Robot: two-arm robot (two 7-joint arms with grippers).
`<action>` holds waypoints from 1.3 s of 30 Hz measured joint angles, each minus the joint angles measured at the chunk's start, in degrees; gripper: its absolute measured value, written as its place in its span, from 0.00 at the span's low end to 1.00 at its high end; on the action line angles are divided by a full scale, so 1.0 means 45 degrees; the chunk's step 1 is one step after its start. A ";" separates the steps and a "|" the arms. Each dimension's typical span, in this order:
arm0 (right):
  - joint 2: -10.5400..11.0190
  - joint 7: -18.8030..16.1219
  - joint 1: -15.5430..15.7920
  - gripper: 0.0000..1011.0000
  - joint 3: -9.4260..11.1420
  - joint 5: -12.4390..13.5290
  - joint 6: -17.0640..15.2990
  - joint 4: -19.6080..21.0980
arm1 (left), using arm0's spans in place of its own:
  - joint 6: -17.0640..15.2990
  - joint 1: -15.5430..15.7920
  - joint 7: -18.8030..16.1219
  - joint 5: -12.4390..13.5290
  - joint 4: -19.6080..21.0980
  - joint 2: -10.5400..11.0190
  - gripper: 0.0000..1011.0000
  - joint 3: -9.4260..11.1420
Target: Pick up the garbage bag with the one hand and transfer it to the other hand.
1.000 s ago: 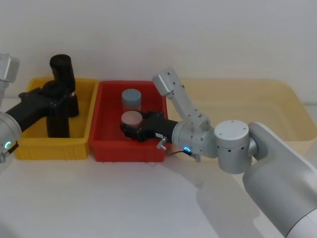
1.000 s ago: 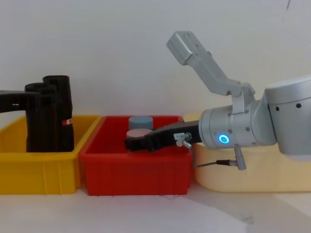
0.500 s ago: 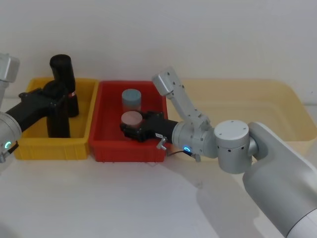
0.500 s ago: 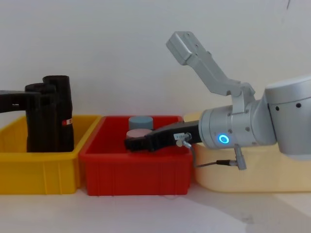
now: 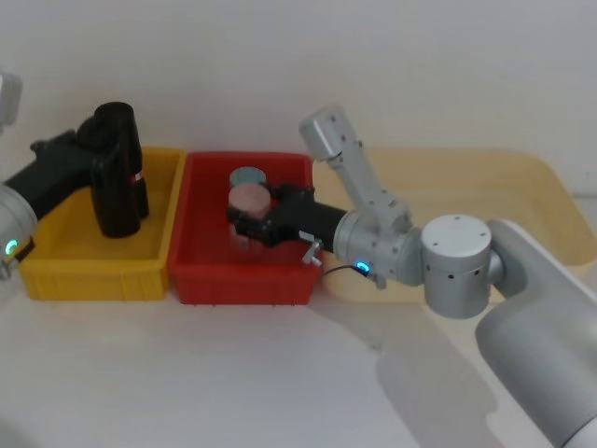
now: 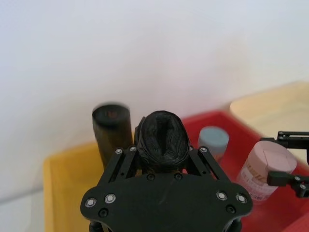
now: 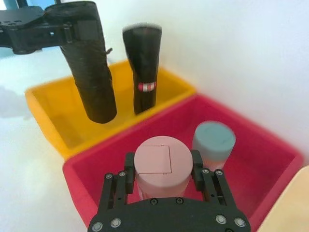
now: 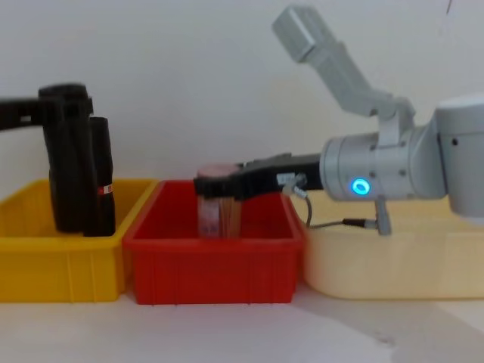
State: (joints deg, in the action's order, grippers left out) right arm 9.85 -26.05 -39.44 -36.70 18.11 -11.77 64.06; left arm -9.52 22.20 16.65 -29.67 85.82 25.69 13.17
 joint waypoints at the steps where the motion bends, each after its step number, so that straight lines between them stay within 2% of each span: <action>1: 0.0101 0.0000 0.0063 0.66 0.0105 0.0019 0.0052 0.0311 | 0.0000 0.0023 -0.0001 -0.0010 0.0077 -0.0006 0.34 -0.0026; 6: 0.0422 0.0064 0.0230 0.66 0.0395 0.0049 0.0136 0.1196 | -0.0078 0.0354 -0.0014 -0.0150 0.0626 -0.0034 0.34 -0.0170; 10: 0.0847 0.0291 0.0434 0.66 0.0798 0.0056 0.0134 0.2212 | -0.0292 0.0800 0.0063 -0.0296 0.0883 -0.0068 0.34 -0.0186; 17: 0.1573 0.0768 0.0834 0.66 0.1499 -0.0022 -0.0097 0.3636 | -0.0653 0.1716 0.0509 -0.0612 0.0885 -0.0250 0.34 0.0031; 30: 0.2896 0.1727 0.1880 0.66 0.2910 -0.0166 -0.0726 0.5464 | -0.1247 0.3405 0.1594 -0.1304 -0.0255 -0.1172 0.34 0.0981; 39: 0.3828 0.2339 0.2828 0.66 0.4215 -0.0109 -0.1081 0.6010 | -0.1424 0.4624 0.2389 -0.1623 -0.1892 -0.2337 0.34 0.1956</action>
State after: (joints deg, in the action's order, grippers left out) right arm 27.08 -15.53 -26.71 -17.73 17.61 -16.64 91.10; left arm -15.94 43.01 27.40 -36.97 77.30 15.17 21.98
